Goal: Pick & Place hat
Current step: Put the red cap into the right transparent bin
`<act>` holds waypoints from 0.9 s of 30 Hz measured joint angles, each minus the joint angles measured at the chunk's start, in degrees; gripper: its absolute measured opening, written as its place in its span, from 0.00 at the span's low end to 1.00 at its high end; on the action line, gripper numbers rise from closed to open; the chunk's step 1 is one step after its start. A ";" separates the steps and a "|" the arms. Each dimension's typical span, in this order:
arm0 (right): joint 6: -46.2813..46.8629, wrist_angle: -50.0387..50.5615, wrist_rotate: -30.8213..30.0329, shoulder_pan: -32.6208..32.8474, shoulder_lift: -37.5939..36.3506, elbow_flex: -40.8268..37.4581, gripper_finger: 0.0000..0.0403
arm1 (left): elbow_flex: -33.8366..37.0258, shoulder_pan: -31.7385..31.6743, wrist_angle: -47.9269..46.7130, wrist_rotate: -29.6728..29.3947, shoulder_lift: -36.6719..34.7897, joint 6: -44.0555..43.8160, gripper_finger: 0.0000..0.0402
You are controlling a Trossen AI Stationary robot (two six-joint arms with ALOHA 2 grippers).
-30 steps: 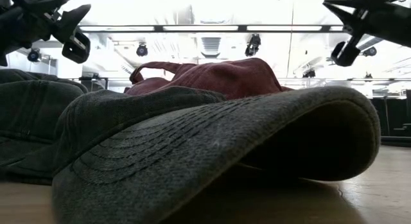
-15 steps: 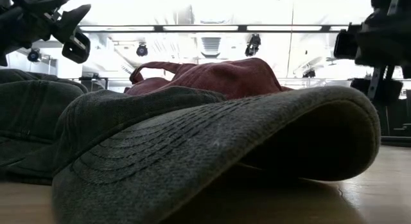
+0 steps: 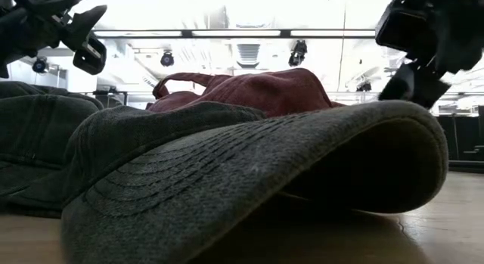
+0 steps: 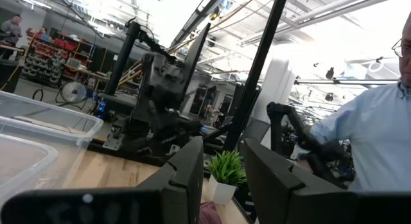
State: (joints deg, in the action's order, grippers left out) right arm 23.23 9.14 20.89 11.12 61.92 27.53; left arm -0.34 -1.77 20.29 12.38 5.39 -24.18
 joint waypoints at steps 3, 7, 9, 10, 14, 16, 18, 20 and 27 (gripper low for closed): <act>-9.57 11.16 -10.85 2.47 4.74 6.47 0.41 | 0.00 0.01 0.00 -0.01 0.00 -0.01 0.26; -17.25 12.36 -13.55 5.11 9.71 11.10 0.41 | 0.00 -0.01 -0.02 0.01 0.00 -0.02 0.26; -19.36 12.50 -14.01 6.77 12.38 12.86 0.41 | 0.00 -0.01 -0.01 0.01 0.00 0.00 0.26; -20.30 12.80 -15.23 7.66 13.67 13.76 0.41 | 0.00 0.00 -0.02 -0.01 0.00 -0.01 0.26; -22.60 13.36 -22.27 10.93 18.83 17.36 0.41 | 0.00 0.01 0.00 -0.01 0.00 -0.02 0.26; -22.65 13.39 -22.98 11.65 21.36 18.77 0.41 | 0.00 -0.02 -0.04 -0.01 0.00 -0.01 0.26; -22.56 13.39 -23.00 12.04 23.97 20.30 0.41 | 0.00 -0.02 -0.02 0.01 0.00 -0.01 0.26; -21.75 13.23 -23.97 12.27 26.45 21.47 0.41 | 0.00 0.00 -0.03 0.00 0.01 -0.01 0.26; -15.28 15.67 -26.80 11.20 34.77 27.10 0.35 | 0.00 0.00 -0.33 0.00 0.08 -0.01 0.26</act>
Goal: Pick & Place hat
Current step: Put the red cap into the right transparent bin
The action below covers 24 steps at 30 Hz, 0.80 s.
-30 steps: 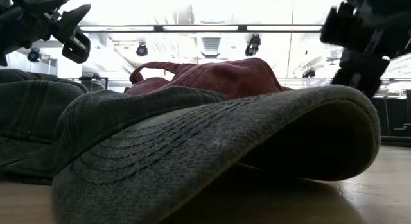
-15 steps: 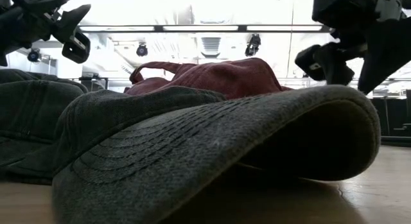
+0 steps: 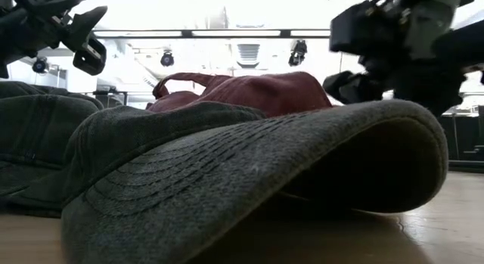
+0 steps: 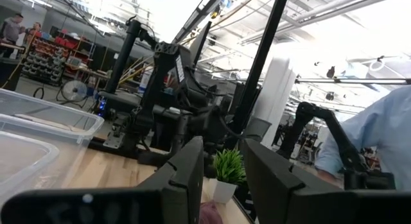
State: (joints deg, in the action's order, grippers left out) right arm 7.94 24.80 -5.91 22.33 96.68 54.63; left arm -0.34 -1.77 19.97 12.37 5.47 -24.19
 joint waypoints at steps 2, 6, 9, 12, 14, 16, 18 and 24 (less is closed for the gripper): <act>2.02 2.15 -0.18 -0.44 1.91 2.19 0.28 | 0.00 -0.01 -0.04 0.01 0.01 -0.01 0.26; 2.12 2.29 -0.87 -0.81 3.88 5.90 0.09 | 0.00 0.00 -0.28 0.00 0.01 -0.01 0.26; 3.86 4.11 -0.61 -1.09 4.42 9.58 0.04 | 0.00 -0.01 -0.55 -0.01 0.03 0.01 0.26; 5.95 7.55 0.25 -1.74 2.32 13.07 0.03 | 0.00 0.01 -0.60 -0.01 0.05 0.01 0.26; 7.79 9.93 -0.40 -2.36 -0.76 15.22 0.03 | 0.00 0.00 -0.82 -0.01 0.08 0.00 0.26; 10.57 13.07 -2.56 -3.46 -4.66 17.17 0.03 | 0.00 0.00 -0.97 0.01 0.12 0.00 0.26; 15.33 15.42 -6.69 -4.87 -8.88 18.49 0.03 | 0.00 -0.01 -1.08 -0.01 0.25 -0.01 0.26; 30.71 13.81 -28.13 -8.33 -23.90 19.51 0.03 | 0.00 0.01 -1.97 -0.01 0.34 -0.01 0.26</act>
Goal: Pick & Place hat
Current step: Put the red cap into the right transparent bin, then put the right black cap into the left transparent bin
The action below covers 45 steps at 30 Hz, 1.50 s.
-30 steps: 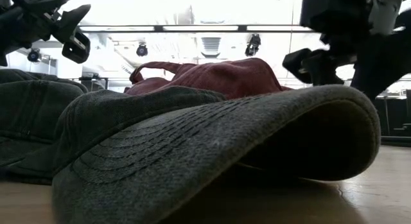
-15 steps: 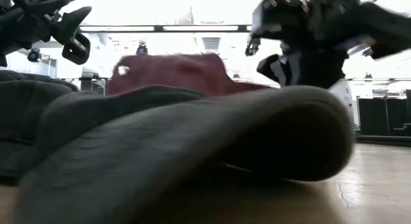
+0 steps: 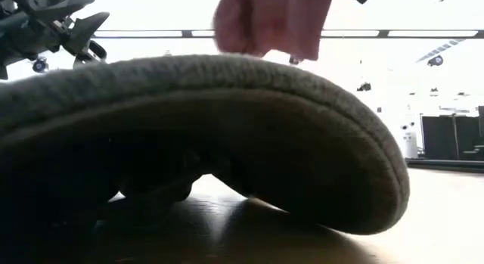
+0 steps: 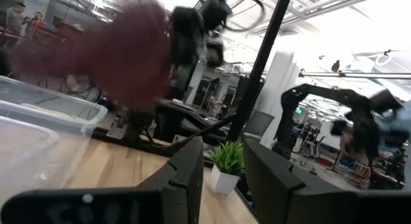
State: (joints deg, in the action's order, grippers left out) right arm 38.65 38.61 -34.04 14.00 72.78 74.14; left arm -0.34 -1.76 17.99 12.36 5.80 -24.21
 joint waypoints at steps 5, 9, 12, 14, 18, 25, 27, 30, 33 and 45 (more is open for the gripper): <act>11.91 0.15 -17.48 -2.23 -5.93 -2.42 0.03 | 0.00 0.00 -0.08 0.01 0.00 0.02 0.26; 20.67 -0.03 -14.36 -8.27 -6.73 -5.60 0.03 | 0.00 -0.01 -0.07 0.00 0.00 0.01 0.26; 22.44 0.19 -7.23 -13.34 -5.12 -9.24 0.03 | 0.00 -0.02 -0.08 0.00 0.00 0.00 0.26; 23.20 0.23 -4.37 -15.99 -4.53 -11.91 0.03 | 0.00 0.00 -0.08 0.00 0.00 0.00 0.26; 25.11 -1.58 5.17 -21.52 -4.44 -17.50 0.03 | 0.00 0.00 -0.08 0.01 0.00 0.02 0.26; 24.34 -4.48 12.55 -25.35 -4.43 -24.08 0.06 | 0.00 -0.02 -0.08 0.02 0.00 0.02 0.26; 23.49 -4.55 14.21 -26.07 -4.47 -24.81 0.11 | 0.00 0.00 -0.08 0.01 0.00 0.00 0.26; 22.33 -4.57 19.27 -26.60 -4.55 -25.13 0.22 | 0.00 -0.02 -0.08 0.00 0.00 0.00 0.26; 21.87 -4.28 21.23 -26.60 -4.53 -24.83 0.34 | 0.00 -0.02 -0.08 0.02 0.00 0.00 0.26; 0.23 -2.83 16.18 -23.17 -4.45 -8.95 0.48 | 0.00 -0.02 10.05 -3.04 -0.11 -20.42 0.26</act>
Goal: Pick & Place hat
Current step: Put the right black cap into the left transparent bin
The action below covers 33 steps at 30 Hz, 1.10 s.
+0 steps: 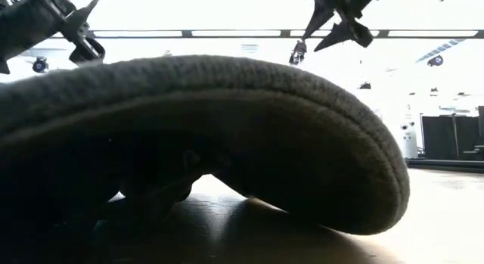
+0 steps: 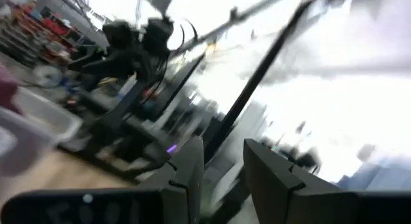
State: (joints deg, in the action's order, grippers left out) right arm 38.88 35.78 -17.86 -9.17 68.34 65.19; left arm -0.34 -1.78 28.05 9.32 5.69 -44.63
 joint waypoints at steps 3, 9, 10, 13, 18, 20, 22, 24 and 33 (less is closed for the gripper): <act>-0.26 4.67 4.74 0.32 2.07 2.95 0.47 | -0.05 0.01 4.57 -2.52 0.02 -5.31 0.26; -0.04 11.91 9.93 6.73 7.43 6.68 0.45 | -1.66 0.00 8.22 -10.83 0.02 -5.50 0.26; 0.76 12.50 11.31 8.05 8.50 7.30 0.44 | -1.89 0.01 8.37 -13.62 0.00 -4.60 0.26; 4.55 12.92 16.58 11.07 11.39 9.00 0.44 | -2.20 -0.01 7.89 -22.22 0.17 -5.31 0.26; 13.80 10.69 25.57 15.62 17.19 10.34 0.44 | -2.49 0.02 5.89 -21.13 2.04 -7.03 0.26; 16.54 9.17 28.39 17.67 19.59 10.67 0.44 | -3.02 0.03 0.57 -16.03 4.06 -9.65 0.26; 18.15 8.41 28.89 19.94 22.02 11.43 0.44 | -4.44 0.17 -7.90 -10.62 6.39 -11.80 0.26; 19.62 8.45 29.63 22.25 24.59 12.11 0.44 | -6.71 0.65 -16.58 -6.12 9.48 -12.55 0.26; 24.91 2.54 34.68 30.85 30.71 12.62 0.44 | -18.97 9.16 -24.80 3.85 24.09 -0.58 0.25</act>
State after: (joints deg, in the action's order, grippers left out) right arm 63.79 38.32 16.82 21.68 99.04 77.81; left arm -19.31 7.38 3.25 13.17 29.79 -45.21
